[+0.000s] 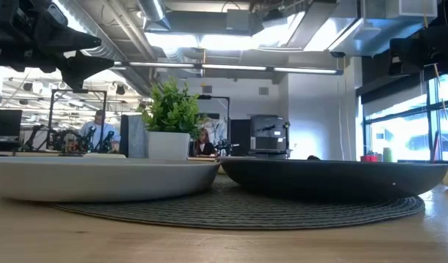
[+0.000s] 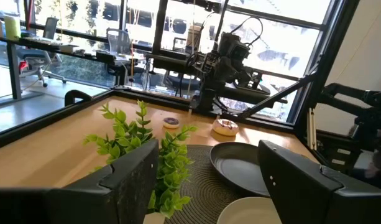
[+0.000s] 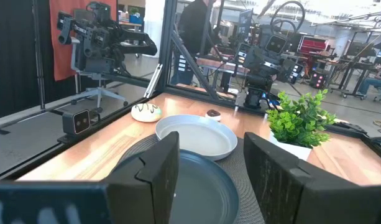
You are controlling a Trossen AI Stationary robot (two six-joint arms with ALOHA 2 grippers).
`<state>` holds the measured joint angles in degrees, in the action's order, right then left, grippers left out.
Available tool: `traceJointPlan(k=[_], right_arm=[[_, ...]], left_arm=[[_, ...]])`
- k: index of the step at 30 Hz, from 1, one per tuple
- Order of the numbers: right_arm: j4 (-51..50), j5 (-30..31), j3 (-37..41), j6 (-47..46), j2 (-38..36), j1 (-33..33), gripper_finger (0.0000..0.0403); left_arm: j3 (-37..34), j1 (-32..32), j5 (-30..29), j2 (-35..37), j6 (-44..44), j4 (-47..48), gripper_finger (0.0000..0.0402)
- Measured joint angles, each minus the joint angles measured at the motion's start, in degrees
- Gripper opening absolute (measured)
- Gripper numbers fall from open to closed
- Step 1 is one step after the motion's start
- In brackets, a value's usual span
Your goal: Pick & Place donuts
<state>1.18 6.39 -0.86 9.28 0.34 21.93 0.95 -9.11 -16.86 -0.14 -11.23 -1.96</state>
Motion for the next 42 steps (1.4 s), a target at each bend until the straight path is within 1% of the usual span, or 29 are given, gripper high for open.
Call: traceJointPlan(k=[9,15,21,24,30,35,39,42], right_arm=[[0.0,0.0,0.0,-0.21,0.02,-0.02,0.0181],[0.03,-0.02,0.0,-5.45,0.0,0.0,0.0181],[0.09,-0.35,0.0,-17.91,0.02,0.0,0.0181],[0.68,-0.32,0.0,-19.5,0.0,0.0,0.0181],[0.73,-0.14,0.0,-19.49,0.0,-0.01,0.0181],[1.39,7.8,-0.01,-21.11,0.02,-0.01,0.0181],[1.54,9.22,-2.35,-20.96,1.26,-0.02,0.0181],[1.13,12.75,-5.8,-20.73,5.39,-0.02,0.0181]], left_arm=[[0.0,-0.01,0.02,-0.01,-0.01,0.0,0.0269],[0.0,-0.02,0.02,0.0,0.0,0.0,0.0269],[0.0,-0.01,0.02,-0.02,-0.01,0.0,0.0269],[0.0,-0.01,0.0,-0.01,0.0,0.0,0.0269],[0.0,0.0,0.02,-0.02,0.0,0.0,0.0269],[0.0,-0.01,0.02,-0.01,-0.01,0.0,0.0269],[0.0,-0.02,0.0,-0.02,-0.02,0.0,0.0269],[0.0,-0.02,0.0,0.0,-0.01,0.0,0.0269]])
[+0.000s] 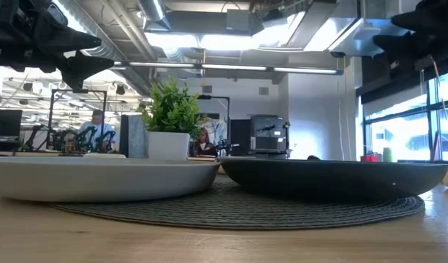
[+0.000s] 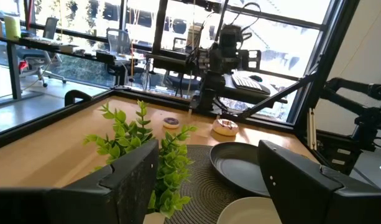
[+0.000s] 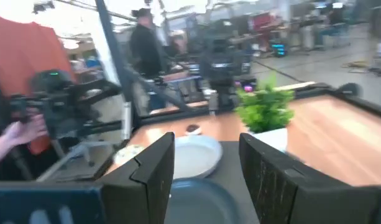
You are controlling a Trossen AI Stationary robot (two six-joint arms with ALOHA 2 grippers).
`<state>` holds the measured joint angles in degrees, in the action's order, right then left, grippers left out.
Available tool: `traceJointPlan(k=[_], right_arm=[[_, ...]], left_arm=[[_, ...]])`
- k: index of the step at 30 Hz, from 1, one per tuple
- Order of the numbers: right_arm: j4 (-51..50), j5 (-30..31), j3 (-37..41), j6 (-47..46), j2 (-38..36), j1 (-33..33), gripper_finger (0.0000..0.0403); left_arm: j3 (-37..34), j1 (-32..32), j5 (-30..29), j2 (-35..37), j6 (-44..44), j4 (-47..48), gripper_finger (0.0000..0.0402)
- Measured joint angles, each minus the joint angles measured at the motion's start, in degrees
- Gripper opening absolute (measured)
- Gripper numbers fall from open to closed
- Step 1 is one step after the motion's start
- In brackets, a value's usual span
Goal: Pick & Place donuts
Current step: Put the small blue donut on the black plate
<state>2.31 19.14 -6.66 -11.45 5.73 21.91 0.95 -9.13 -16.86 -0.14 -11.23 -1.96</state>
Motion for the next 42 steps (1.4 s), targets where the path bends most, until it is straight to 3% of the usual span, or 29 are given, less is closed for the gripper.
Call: traceJointPlan(k=[5,8,10,13,16,22,34,42], right_arm=[[-8.15,12.75,-8.77,-3.23,12.32,0.0,0.0181],[-19.67,21.07,-15.75,-11.81,20.69,-1.22,0.0181],[-28.8,22.6,-20.63,-19.18,25.69,-3.19,0.0181],[-39.7,21.2,-25.87,-27.94,32.03,-6.58,0.0181],[-44.53,19.06,-28.14,-32.9,36.97,-9.89,0.0175],[-44.73,11.4,-28.26,-35.96,43.25,-16.86,0.0156],[-44.85,8.39,-28.28,-38.0,54.5,-26.6,0.0149],[-44.77,6.44,-28.28,-38.26,61.98,-28.2,0.0149]], left_arm=[[0.0,0.0,0.0,0.0,-0.01,0.0,0.0269],[0.0,0.0,0.02,-0.02,-0.01,0.0,0.0269],[0.0,0.02,-0.04,-0.02,0.0,0.0,0.0269],[0.0,0.01,-0.13,0.0,-0.01,0.0,0.0269],[0.0,0.02,-0.11,-0.01,0.0,0.0,0.0269],[0.0,0.02,-0.09,0.0,0.01,0.0,0.0269],[0.0,0.02,0.0,0.0,-0.01,0.0,0.0269],[0.0,0.02,-0.11,-0.01,0.01,0.0,0.0269]])
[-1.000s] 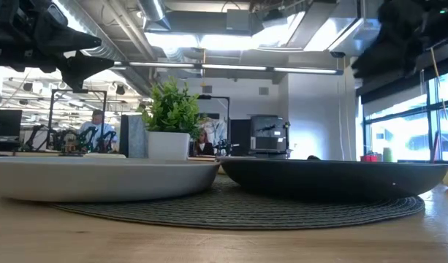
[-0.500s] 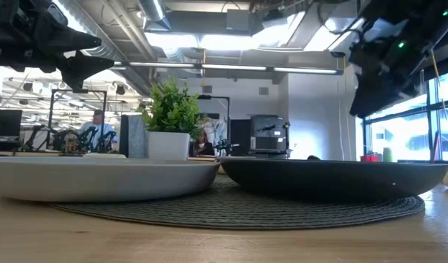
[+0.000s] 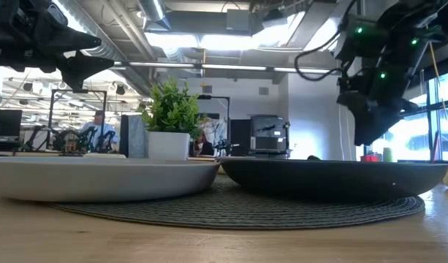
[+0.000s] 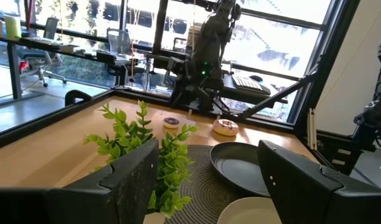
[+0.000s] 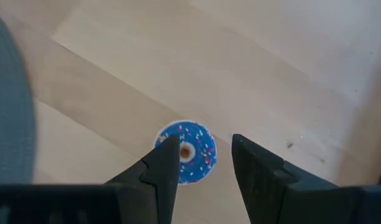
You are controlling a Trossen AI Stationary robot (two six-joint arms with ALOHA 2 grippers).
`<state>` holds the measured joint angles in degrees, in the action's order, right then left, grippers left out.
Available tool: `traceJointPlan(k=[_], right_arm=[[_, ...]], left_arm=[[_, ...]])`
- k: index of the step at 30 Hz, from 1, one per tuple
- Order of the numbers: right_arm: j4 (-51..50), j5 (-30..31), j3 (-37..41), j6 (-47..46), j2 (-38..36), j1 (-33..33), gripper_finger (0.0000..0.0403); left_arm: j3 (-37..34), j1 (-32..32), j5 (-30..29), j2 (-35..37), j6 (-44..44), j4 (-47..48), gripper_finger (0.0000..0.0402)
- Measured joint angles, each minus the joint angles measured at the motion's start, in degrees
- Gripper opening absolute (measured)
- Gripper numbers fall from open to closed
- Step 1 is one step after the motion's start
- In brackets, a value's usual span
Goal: Pick & Place donuts
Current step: Put the small blue donut on the black plate
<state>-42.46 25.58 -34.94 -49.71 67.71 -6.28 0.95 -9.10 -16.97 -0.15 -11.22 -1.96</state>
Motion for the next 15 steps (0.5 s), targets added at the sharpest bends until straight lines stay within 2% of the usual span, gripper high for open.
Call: traceJointPlan(k=[15], right_arm=[[2.19,-0.27,-0.02,-1.69,10.78,0.0,0.0149]], left_arm=[[0.0,0.0,-0.04,0.01,0.0,0.0,0.0269]])
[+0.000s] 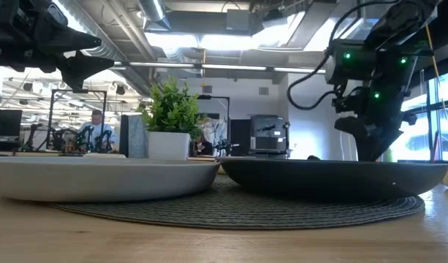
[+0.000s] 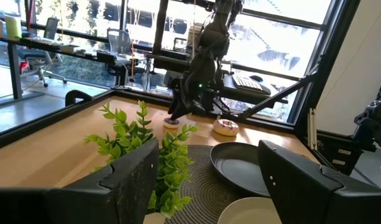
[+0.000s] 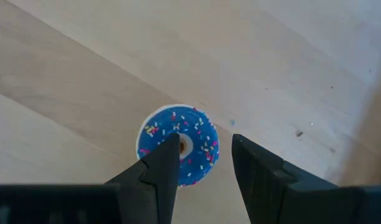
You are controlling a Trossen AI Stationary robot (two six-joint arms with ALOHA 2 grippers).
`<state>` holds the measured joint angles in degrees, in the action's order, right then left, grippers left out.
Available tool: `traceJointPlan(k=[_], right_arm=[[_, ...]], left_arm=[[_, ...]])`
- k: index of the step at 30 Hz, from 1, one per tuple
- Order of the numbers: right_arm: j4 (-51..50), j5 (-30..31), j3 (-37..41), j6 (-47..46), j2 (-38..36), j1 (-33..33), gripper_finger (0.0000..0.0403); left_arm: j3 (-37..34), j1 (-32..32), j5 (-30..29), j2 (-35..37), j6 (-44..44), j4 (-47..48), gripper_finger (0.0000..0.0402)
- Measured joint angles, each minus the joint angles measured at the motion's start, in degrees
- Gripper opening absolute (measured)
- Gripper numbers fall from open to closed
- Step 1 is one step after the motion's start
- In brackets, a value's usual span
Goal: Pick & Place donuts
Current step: Put the small blue donut on the black plate
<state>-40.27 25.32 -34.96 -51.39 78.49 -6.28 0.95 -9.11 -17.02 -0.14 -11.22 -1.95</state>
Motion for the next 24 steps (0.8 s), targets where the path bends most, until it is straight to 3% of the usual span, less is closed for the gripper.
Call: traceJointPlan(k=[7,19,24], right_arm=[[0.14,0.0,-0.02,-0.92,3.63,-0.98,0.0141],[-0.23,-0.1,-0.08,2.24,3.78,-1.46,0.0028],[-0.83,-1.86,-3.97,5.11,2.57,1.85,0.0009]], left_arm=[[0.0,-0.01,-0.02,-0.01,0.0,0.0,0.0269],[0.0,0.0,-0.07,-0.01,0.01,0.0,0.0269],[0.0,0.0,-1.51,0.0,0.02,-0.11,0.0269]])
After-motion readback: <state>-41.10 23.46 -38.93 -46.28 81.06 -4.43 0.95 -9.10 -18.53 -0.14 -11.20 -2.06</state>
